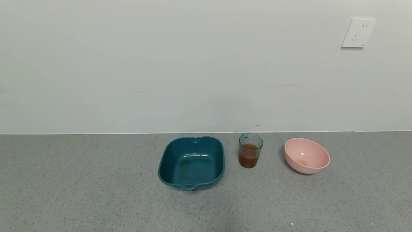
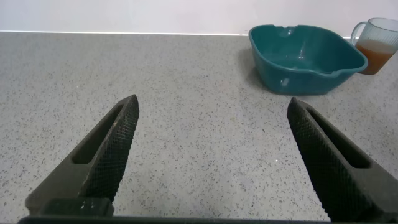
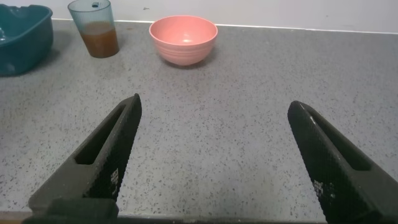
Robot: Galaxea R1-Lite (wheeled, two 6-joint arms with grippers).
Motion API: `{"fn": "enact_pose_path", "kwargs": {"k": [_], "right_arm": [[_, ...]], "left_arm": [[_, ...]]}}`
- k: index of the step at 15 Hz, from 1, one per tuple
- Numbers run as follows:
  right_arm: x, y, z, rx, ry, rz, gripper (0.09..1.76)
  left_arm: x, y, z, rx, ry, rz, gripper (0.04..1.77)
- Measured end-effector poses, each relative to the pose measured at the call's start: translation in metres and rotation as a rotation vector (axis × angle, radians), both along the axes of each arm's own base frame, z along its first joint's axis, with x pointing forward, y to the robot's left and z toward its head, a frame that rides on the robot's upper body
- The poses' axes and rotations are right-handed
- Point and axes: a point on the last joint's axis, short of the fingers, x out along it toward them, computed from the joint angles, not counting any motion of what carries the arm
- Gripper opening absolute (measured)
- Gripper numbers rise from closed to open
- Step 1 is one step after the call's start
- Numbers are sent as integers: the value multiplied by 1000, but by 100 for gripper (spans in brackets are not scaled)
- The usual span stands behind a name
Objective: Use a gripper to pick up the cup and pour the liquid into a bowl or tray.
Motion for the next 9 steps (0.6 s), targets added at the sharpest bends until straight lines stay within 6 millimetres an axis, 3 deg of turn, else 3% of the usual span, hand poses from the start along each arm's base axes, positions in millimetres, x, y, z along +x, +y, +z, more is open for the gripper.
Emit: {"fn": "enact_pose_path", "kwargs": {"k": [9], "right_arm": [[0, 0, 0, 1, 2, -1, 171]], "left_arm": [[0, 0, 0, 0, 0, 0, 172]]}}
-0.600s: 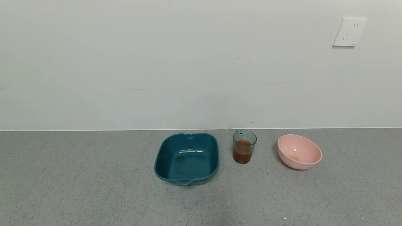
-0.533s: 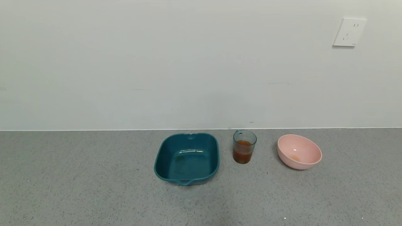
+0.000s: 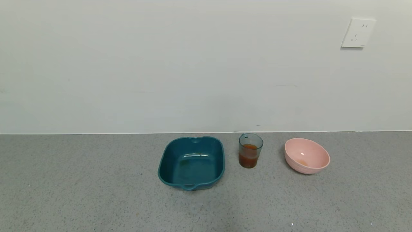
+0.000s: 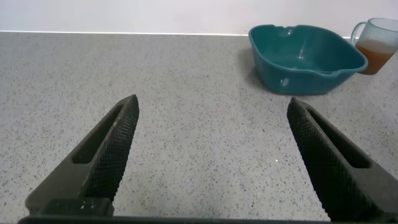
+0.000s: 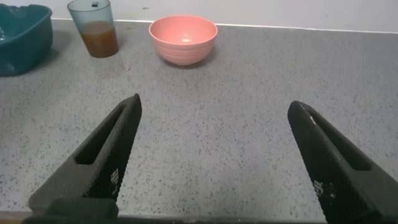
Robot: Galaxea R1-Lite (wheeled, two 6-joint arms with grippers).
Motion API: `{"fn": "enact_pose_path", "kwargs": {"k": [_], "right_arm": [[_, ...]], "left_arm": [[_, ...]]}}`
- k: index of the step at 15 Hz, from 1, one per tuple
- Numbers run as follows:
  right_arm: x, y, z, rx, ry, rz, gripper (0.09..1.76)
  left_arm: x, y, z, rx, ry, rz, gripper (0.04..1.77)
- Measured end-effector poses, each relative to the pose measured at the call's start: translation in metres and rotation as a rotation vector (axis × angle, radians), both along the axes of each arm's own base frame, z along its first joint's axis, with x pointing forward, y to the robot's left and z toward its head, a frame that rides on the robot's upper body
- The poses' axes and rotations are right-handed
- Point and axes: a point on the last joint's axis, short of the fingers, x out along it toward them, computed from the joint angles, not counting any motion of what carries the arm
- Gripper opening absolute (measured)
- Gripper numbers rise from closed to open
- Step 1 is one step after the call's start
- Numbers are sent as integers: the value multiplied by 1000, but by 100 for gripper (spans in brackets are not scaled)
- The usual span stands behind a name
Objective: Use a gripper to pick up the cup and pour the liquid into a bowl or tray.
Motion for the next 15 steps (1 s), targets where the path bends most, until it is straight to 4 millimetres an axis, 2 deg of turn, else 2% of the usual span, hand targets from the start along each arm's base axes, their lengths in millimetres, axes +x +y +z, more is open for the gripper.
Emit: {"fn": "enact_pose_path", "kwargs": {"k": [7, 9, 11, 15], "right_arm": [[0, 0, 0, 0, -1, -1, 171], [-2, 0, 6, 0, 0, -8, 171], [-7, 0, 24, -2, -8, -14, 171], [-5, 0, 76, -47, -14, -11, 171]], "left_arm": [[0, 0, 0, 0, 0, 0, 172], [0, 0, 0, 0, 0, 0, 172], [0, 0, 0, 0, 0, 0, 172], [0, 0, 0, 0, 0, 0, 172]]}}
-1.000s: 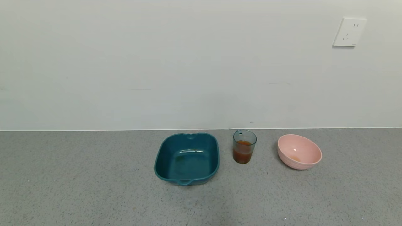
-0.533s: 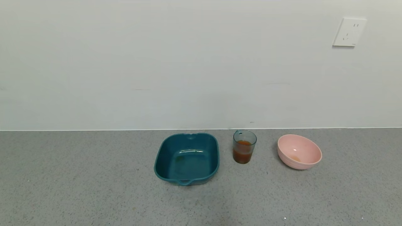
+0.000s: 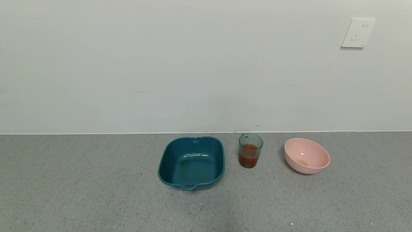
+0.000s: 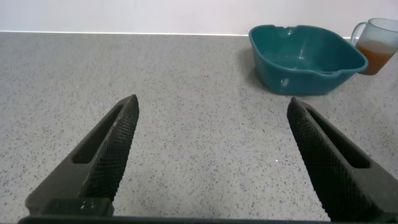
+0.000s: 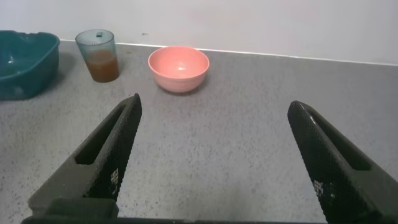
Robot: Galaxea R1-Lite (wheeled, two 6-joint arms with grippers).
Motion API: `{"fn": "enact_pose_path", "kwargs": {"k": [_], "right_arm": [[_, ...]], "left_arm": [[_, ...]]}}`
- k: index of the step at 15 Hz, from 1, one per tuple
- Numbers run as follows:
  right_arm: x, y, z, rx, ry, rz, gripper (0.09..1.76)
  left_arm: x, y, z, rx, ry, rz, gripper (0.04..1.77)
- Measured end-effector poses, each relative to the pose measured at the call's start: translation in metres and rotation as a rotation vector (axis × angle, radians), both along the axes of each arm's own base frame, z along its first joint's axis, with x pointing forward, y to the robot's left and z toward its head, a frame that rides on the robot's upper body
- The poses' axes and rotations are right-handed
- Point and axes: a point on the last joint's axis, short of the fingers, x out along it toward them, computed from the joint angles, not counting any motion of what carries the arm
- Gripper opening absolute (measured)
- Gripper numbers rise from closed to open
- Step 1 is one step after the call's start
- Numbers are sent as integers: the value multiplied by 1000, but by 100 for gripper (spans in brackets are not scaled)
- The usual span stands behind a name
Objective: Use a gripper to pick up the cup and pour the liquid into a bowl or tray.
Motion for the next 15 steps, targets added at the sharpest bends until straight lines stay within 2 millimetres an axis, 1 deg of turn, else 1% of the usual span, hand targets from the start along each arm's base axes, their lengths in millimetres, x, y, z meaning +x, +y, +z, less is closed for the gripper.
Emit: {"fn": "enact_pose_path", "kwargs": {"k": [2, 4, 7, 10, 12, 15], "right_arm": [[11, 0, 28, -13, 15, 5, 171], [28, 0, 52, -20, 38, 31, 171], [59, 1, 73, -30, 107, 63, 171], [94, 4, 82, -28, 175, 123, 171], [117, 11, 80, -25, 222, 180, 171], [140, 25, 70, -24, 317, 233, 171]], "left_arm": [[0, 0, 0, 0, 0, 0, 172], [0, 0, 0, 0, 0, 0, 172], [0, 0, 0, 0, 0, 0, 172], [0, 0, 0, 0, 0, 0, 172], [0, 0, 0, 0, 0, 0, 172], [0, 0, 0, 0, 0, 0, 172]]}}
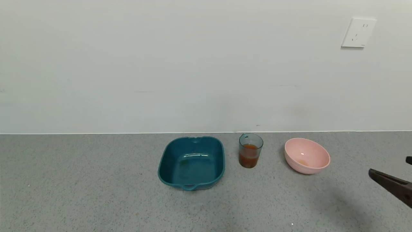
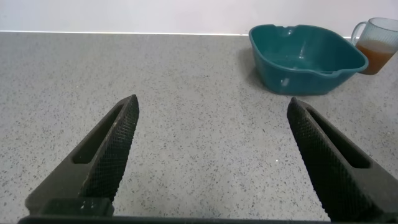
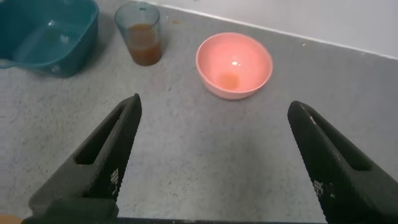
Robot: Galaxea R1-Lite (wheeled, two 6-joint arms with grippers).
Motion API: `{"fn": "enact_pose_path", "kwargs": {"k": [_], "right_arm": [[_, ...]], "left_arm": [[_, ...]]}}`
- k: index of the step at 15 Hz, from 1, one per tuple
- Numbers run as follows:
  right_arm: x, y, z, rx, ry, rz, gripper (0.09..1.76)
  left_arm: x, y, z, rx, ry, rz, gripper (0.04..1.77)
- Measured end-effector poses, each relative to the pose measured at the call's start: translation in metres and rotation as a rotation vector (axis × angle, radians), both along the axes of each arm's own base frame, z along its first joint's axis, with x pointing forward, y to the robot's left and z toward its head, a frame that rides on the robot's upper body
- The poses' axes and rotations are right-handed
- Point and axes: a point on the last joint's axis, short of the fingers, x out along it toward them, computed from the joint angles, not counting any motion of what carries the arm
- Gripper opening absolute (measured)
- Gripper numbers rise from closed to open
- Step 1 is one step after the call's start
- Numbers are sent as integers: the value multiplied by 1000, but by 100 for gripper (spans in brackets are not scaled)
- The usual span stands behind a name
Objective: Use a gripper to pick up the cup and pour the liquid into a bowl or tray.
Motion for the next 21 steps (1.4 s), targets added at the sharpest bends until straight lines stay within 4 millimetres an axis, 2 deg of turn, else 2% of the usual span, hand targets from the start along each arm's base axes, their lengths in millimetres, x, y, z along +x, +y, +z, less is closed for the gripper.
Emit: {"fn": "enact_pose_path", "kwargs": {"k": [5, 10, 15, 21], "right_arm": [[26, 39, -14, 40, 91, 75, 171], [50, 81, -38, 33, 164, 106, 171], [81, 109, -72, 50, 238, 57, 171], [117, 134, -111, 54, 217, -8, 171]], "left_arm": [[0, 0, 0, 0, 0, 0, 172], [0, 0, 0, 0, 0, 0, 172], [0, 0, 0, 0, 0, 0, 172], [0, 0, 0, 0, 0, 0, 172]]}}
